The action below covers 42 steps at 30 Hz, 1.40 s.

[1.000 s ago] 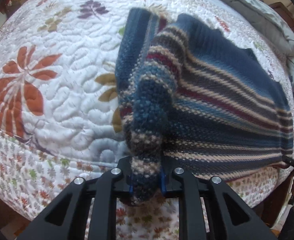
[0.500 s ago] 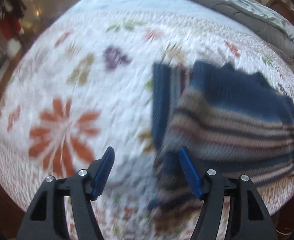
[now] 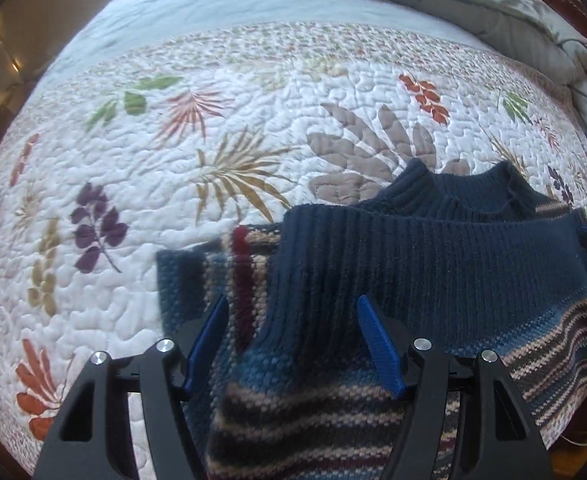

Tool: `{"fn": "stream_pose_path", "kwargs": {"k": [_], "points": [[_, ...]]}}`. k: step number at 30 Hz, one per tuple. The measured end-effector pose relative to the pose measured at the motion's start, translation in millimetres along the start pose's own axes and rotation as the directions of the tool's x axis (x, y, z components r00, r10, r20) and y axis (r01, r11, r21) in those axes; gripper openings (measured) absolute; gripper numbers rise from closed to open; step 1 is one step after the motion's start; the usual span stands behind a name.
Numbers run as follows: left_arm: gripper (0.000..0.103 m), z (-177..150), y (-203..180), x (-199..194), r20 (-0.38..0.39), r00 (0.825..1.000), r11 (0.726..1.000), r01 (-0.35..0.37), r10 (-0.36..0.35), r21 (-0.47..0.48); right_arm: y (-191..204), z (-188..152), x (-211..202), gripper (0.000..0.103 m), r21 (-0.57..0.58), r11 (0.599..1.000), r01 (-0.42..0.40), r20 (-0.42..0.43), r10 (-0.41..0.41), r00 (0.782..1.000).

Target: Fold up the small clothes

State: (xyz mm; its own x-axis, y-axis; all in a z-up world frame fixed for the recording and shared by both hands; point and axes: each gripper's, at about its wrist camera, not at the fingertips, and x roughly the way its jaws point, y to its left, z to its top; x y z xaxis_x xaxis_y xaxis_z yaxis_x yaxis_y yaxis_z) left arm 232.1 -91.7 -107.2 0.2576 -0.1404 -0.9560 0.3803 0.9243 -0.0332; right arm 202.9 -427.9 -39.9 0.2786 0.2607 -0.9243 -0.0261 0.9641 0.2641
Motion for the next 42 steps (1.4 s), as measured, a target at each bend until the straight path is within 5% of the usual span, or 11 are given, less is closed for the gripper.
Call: {"fn": "stream_pose_path", "kwargs": {"k": [2, 11, 16, 17, 18, 20, 22, 26, 31, 37, 42], "points": [[0.068, -0.1, 3.3, 2.6, -0.003, 1.0, 1.0, 0.023, -0.023, -0.016, -2.8, 0.3, -4.9, 0.044, 0.012, 0.999, -0.031, 0.017, 0.031, 0.999], [0.068, -1.6, 8.3, 2.0, -0.022, 0.996, 0.995, 0.091, -0.092, -0.031, -18.5, 8.2, -20.5, 0.051, 0.051, 0.999, -0.007, 0.04, 0.005, 0.999], [0.071, 0.3, -2.7, 9.9, -0.048, 0.992, 0.993, 0.118, -0.119, -0.027, -19.5, 4.5, 5.5, 0.05, 0.06, 0.998, -0.031, -0.017, 0.032, 0.999], [0.069, 1.0, -4.7, 11.8, -0.052, 0.992, 0.994, 0.111, -0.112, -0.023, -18.0, 3.6, 9.3, 0.042, 0.057, 0.998, -0.029, -0.022, 0.03, 0.999], [0.067, 1.8, -6.7, 13.2, -0.053, 0.993, 0.994, 0.104, -0.105, -0.021, -16.5, 2.7, 12.4, 0.038, 0.049, 0.999, -0.024, -0.025, 0.025, 0.999], [0.036, 3.8, -9.6, 12.5, -0.06, 0.987, 0.989, 0.145, -0.146, -0.024, -13.4, 1.0, 12.9, 0.011, 0.033, 0.999, -0.02, -0.021, 0.021, 1.0], [0.017, 6.1, -11.3, 10.8, -0.072, 0.982, 0.984, 0.172, -0.175, -0.046, -12.1, -0.1, 8.3, 0.011, 0.031, 0.999, -0.037, -0.006, 0.037, 0.999], [0.015, 10.0, -15.0, -1.9, -0.028, 0.989, 0.989, 0.142, -0.143, -0.032, -12.9, 4.5, -20.3, 0.01, 0.03, 0.997, -0.071, 0.092, 0.068, 0.993], [0.015, 20.3, -5.3, -30.5, 0.119, 0.978, 0.982, 0.179, -0.171, -0.06, -25.2, 21.8, -50.9, 0.01, 0.073, 0.992, -0.106, 0.219, 0.088, 0.972], [0.019, 24.2, -7.4, 27.7, 0.001, 0.995, 0.992, 0.097, -0.097, -0.082, -46.2, 33.2, 15.4, 0.01, 0.17, 0.985, -0.021, 0.113, 0.002, 0.994], [0.028, 19.3, -5.6, 24.8, 0.028, 0.997, 0.993, 0.08, -0.078, -0.084, -57.4, 26.6, 40.0, 0.012, 0.223, 0.974, -0.034, 0.105, 0.01, 0.994]]}}
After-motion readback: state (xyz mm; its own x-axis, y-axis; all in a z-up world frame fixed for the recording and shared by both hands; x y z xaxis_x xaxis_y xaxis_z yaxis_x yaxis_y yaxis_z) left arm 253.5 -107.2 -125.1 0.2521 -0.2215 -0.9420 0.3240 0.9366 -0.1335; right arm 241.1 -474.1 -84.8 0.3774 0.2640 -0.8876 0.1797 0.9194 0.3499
